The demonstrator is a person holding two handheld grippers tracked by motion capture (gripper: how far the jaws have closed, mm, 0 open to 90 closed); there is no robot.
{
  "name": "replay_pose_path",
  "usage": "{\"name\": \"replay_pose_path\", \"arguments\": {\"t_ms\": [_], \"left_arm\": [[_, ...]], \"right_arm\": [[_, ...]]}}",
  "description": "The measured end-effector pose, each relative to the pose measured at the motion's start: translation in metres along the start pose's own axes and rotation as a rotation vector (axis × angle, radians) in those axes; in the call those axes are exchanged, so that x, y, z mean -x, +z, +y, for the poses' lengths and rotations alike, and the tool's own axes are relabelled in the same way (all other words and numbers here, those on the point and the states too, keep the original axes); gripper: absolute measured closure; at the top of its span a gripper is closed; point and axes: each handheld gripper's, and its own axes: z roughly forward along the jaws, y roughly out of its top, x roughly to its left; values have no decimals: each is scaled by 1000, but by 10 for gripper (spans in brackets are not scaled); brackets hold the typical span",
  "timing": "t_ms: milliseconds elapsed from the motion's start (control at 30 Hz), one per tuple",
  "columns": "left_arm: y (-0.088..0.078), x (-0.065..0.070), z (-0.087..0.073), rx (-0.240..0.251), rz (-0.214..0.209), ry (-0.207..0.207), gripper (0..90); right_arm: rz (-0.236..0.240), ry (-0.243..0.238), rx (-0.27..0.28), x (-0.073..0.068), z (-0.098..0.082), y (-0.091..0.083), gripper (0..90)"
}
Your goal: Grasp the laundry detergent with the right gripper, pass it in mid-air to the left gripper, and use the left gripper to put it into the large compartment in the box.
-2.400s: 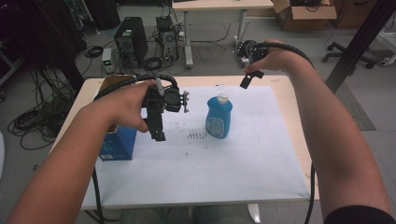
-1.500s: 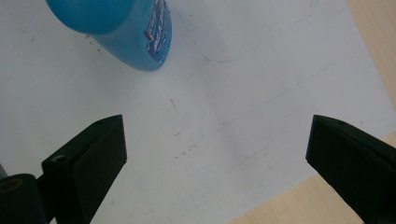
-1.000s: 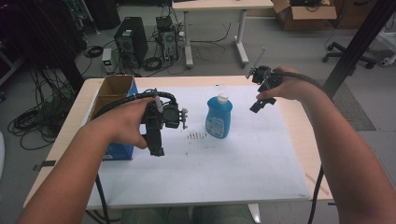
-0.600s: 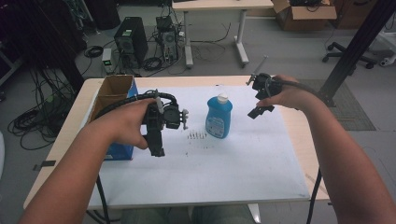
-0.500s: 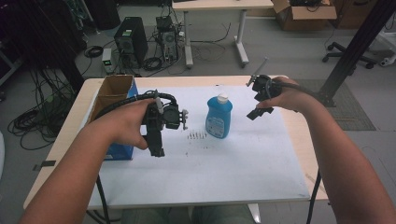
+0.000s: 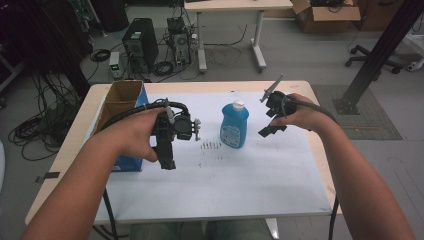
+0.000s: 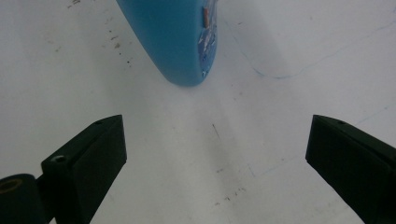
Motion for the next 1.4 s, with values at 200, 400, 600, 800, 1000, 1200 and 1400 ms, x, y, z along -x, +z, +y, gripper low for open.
{"name": "replay_pose_path", "arguments": {"t_ms": [200, 400, 600, 800, 1000, 1200, 1400], "left_arm": [[1, 2, 0, -2, 0, 4, 2], [2, 2, -3, -4, 1, -1, 2], [3, 2, -4, -4, 1, 1, 2], [3, 2, -3, 4, 5, 1, 2], [5, 3, 0, 3, -1, 9, 2], [5, 4, 2, -3, 0, 14, 2], [5, 3, 1, -3, -1, 11, 2]], "right_arm": [[9, 0, 23, -2, -2, 9, 55], [16, 7, 29, -2, -6, 18, 54], [23, 11, 59, -3, -8, 22, 54], [27, 9, 99, -6, -8, 30, 54], [36, 5, 113, -7, -9, 46, 53], [40, 5, 142, -7, -10, 52, 53], [41, 7, 163, -8, -9, 51, 52]]}}
